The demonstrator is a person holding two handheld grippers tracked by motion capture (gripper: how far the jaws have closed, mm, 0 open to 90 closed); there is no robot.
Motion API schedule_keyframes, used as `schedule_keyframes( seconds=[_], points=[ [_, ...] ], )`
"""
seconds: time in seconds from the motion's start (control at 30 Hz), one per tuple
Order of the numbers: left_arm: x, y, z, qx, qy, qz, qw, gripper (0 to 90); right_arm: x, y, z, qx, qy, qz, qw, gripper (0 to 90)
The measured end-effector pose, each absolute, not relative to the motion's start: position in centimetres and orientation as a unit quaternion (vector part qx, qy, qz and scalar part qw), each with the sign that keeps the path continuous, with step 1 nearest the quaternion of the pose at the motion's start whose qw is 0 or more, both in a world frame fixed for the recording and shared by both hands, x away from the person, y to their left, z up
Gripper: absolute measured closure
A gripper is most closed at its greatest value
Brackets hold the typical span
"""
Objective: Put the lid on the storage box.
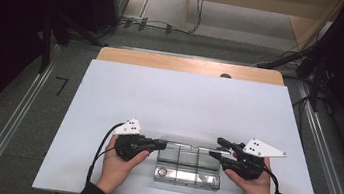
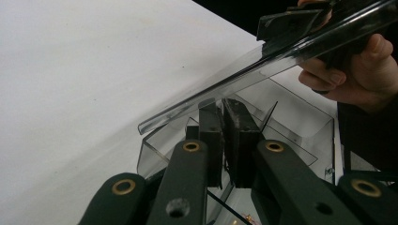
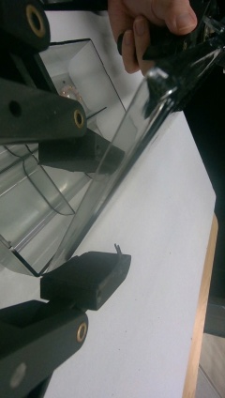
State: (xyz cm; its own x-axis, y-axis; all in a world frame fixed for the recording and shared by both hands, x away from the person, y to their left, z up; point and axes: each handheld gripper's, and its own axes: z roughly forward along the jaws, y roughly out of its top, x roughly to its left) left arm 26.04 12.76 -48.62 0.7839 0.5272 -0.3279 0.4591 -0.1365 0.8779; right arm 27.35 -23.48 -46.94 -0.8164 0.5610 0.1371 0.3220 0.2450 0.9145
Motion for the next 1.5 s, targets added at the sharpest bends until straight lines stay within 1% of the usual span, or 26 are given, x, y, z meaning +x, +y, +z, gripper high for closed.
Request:
schedule_keyframes(
  seconds=[0.6,0.7,0.8,1.0,1.17,1.33,1.5],
  points=[
    [25.9,12.4,-48.8,0.760,0.323,0.027,0.563,85.3,26.6,-24.8,-47.4,0.299,0.776,0.546,0.105,46.5],
    [25.9,12.3,-48.9,0.762,0.321,0.028,0.562,85.3,26.3,-25.1,-47.5,0.305,0.776,0.541,0.111,49.7],
    [25.9,12.3,-48.9,0.761,0.321,0.027,0.564,85.4,26.0,-25.4,-47.4,0.305,0.774,0.542,0.119,49.9],
    [25.9,12.3,-48.9,0.761,0.320,0.027,0.564,85.3,25.9,-26.3,-47.6,0.320,0.772,0.537,0.118,51.2],
    [25.8,12.3,-48.8,0.760,0.319,0.027,0.566,85.4,25.6,-26.7,-47.9,0.332,0.772,0.530,0.115,56.8],
    [25.7,12.4,-48.6,0.759,0.318,0.028,0.567,85.4,25.2,-26.5,-47.9,0.332,0.775,0.527,0.106,67.2],
    [25.5,12.4,-48.5,0.757,0.317,0.030,0.570,85.4,24.7,-26.0,-47.7,0.319,0.782,0.524,0.109,78.4]
  ],
)
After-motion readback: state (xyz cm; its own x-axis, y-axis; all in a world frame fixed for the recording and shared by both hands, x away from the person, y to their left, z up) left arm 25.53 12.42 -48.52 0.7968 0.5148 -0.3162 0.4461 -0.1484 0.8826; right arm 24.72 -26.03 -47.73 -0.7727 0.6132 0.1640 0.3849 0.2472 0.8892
